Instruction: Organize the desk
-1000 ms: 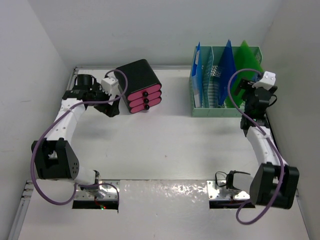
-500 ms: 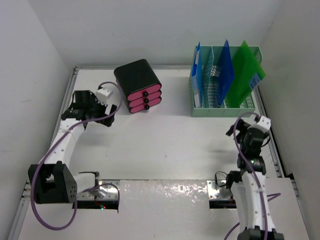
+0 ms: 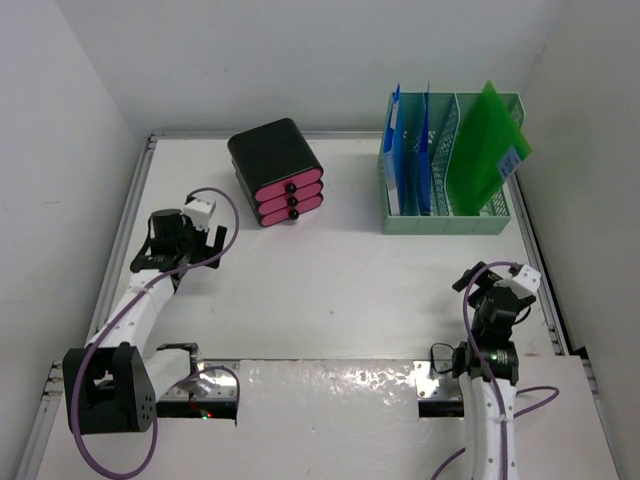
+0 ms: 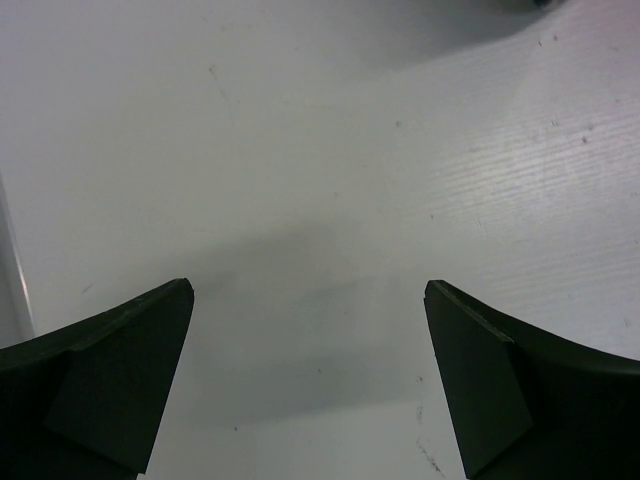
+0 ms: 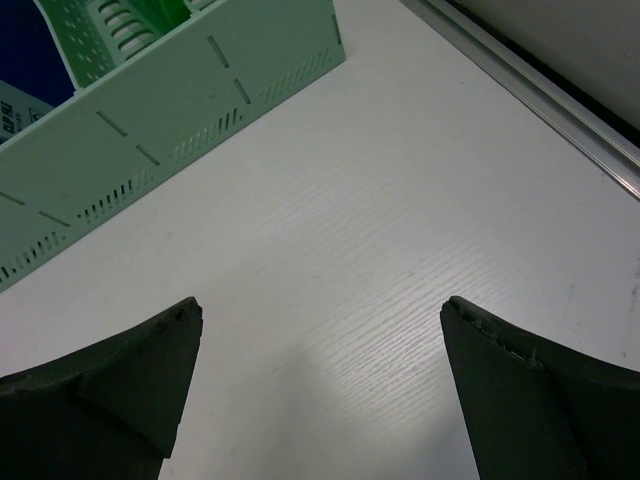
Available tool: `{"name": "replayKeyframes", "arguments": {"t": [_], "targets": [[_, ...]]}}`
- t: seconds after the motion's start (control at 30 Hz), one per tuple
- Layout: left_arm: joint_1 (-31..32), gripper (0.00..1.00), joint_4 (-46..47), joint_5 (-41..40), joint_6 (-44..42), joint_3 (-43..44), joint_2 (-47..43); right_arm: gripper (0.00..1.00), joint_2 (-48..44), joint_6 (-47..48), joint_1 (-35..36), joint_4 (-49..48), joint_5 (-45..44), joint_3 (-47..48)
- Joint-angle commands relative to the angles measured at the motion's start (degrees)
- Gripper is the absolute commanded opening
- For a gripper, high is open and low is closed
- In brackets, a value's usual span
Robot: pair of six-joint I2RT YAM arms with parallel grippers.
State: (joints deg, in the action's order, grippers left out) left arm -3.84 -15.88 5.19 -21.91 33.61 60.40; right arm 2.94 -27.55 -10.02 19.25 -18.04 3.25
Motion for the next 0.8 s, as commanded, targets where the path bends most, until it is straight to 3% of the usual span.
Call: {"name": "replayKeyframes", "arguments": {"t": [0.0,0.33,0.77], "targets": [[-0.56,0.99,6.82,-3.78,1.78,0.76,-1.34,0.99,-1.09,-0.75,-0.09,0.18,-2.61,0.01],[-0.65,0.99,7.00,-4.93,1.78,0.23,-1.43,0.99,3.74,-1.19,-0.09,0.53,-2.35,1.06],[-1.79,0.98,5.68,-3.25,0.73,0.85,-0.81,0.99,3.04,-1.89,-0.09,-0.08,-1.21,0.36]]}}
